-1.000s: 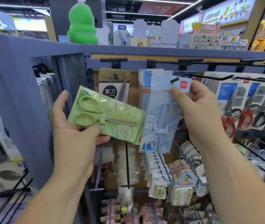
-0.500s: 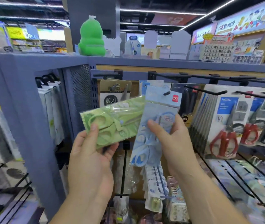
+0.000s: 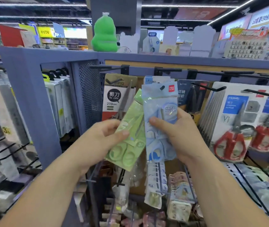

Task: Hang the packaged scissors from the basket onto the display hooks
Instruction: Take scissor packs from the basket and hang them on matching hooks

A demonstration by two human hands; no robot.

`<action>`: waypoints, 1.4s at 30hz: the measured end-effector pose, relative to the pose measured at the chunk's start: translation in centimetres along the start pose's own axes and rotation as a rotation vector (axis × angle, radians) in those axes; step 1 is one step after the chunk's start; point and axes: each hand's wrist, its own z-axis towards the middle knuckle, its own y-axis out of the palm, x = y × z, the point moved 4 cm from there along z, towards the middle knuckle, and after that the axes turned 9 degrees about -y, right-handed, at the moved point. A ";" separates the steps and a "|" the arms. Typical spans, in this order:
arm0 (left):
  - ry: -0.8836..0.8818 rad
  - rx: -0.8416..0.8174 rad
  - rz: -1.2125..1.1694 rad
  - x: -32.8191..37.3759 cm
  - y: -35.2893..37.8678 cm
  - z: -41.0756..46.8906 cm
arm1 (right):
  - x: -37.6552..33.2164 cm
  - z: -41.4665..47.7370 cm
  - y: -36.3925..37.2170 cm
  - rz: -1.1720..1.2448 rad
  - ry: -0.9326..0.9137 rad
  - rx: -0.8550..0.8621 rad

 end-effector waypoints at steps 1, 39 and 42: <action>0.008 0.005 -0.057 0.7 0.7 0.4 | -0.1 0.0 -0.1 0.006 0.006 -0.013; 0.154 0.339 -0.214 6.8 4.9 1.0 | -6.1 1.2 -0.6 -0.274 -0.308 0.003; 0.142 0.315 -0.258 6.7 5.1 1.4 | -5.8 1.8 -0.8 -0.312 -0.341 0.051</action>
